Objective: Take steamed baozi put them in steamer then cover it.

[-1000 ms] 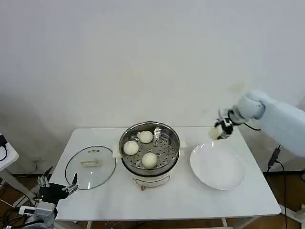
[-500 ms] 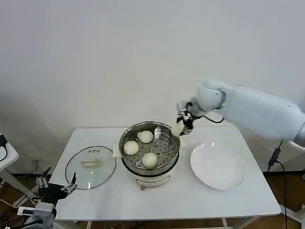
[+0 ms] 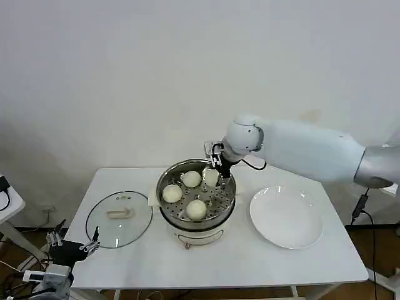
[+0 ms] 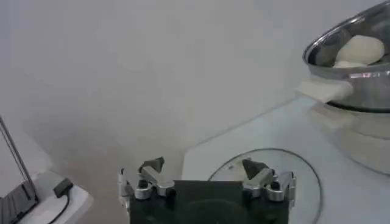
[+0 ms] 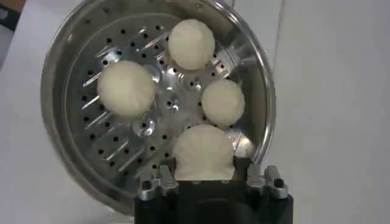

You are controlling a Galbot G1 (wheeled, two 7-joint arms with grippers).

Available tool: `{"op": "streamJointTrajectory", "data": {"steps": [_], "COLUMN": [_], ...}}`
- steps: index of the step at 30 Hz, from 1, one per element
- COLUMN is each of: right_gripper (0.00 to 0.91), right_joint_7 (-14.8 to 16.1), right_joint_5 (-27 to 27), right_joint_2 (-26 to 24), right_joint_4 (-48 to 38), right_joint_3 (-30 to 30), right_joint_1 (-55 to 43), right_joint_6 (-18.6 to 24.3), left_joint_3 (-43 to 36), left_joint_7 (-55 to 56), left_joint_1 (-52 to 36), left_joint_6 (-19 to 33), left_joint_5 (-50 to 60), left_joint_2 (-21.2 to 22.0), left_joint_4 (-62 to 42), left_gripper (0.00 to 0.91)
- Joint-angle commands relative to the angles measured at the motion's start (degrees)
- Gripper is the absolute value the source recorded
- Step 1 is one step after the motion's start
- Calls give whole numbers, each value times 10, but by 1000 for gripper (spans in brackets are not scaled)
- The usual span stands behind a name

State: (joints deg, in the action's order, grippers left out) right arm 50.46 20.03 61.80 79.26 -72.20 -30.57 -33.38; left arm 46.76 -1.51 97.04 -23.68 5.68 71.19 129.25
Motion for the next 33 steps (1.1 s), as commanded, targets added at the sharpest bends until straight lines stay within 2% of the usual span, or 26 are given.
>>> {"op": "streamJointTrajectory", "data": {"steps": [1,30,31,32,33], "right_gripper": [645,645,786,867,907], "right_joint_7": [-12,2,2,2,2], "right_joint_5": [2,-42,-42,-42,-39], "right_joint_2": [23,27,27,27,27], "right_joint_4": [-14,-39,-39,-39,-38], "right_joint_3": [-8,2,3,3,5], "right_joint_1": [29,55,55,55,55], "right_joint_6": [-22,-2,-1,0,1], "left_joint_3": [-1,0,0,0,0], "left_joint_7": [0,0,0,0,0], "left_joint_1": [-1,-1,-1,-1,-1], "left_joint_6": [1,2,2,2,2], "left_joint_5": [0,0,0,0,0], "left_joint_2": [0,-3,-3,-3,-3], "left_joint_4": [-5,-6,-6,-6,-7], "left_gripper": [907,907,907,907,907]}}
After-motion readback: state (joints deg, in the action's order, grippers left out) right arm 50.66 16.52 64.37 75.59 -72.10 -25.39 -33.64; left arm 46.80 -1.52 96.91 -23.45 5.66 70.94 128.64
